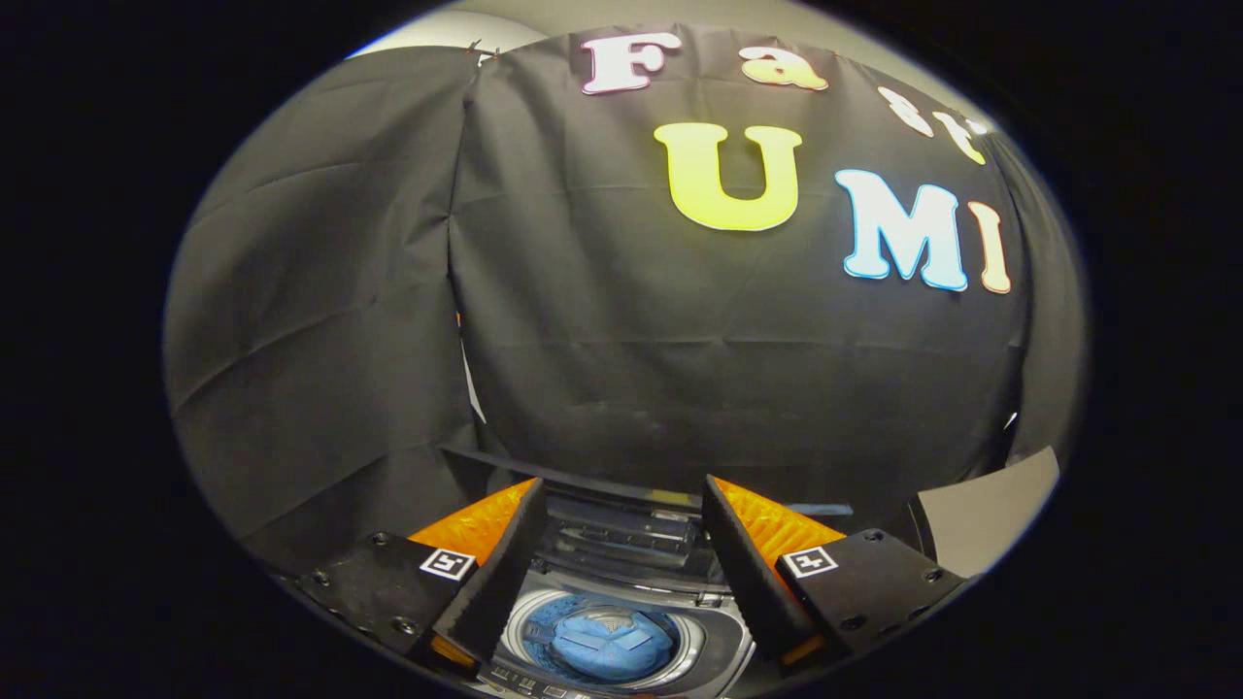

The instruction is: Put the clothes into the washing machine and then close the washing machine lid.

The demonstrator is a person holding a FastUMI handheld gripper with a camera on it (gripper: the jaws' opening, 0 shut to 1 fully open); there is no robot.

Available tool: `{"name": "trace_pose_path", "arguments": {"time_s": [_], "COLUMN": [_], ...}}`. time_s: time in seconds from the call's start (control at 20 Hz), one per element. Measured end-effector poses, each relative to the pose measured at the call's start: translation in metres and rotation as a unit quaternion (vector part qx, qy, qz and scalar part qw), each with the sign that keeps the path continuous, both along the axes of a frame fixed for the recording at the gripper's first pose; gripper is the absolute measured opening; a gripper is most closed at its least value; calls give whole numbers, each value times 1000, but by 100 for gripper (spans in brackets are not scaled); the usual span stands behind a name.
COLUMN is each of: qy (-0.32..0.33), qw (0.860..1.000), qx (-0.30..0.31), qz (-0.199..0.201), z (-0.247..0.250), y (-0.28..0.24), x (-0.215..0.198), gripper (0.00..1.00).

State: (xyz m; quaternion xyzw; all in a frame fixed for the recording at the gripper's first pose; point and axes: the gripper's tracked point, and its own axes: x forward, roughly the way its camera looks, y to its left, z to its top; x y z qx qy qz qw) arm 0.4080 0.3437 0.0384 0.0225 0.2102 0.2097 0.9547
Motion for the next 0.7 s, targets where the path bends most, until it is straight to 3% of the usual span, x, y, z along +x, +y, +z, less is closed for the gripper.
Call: {"name": "trace_pose_path", "arguments": {"time_s": [0.25,0.7], "qy": [10,56], "qw": [1000,998], "qx": [2,4], "qz": [-8,-13], "z": [14,-19], "y": [4,31], "x": [22,84], "gripper": [99,99]}}
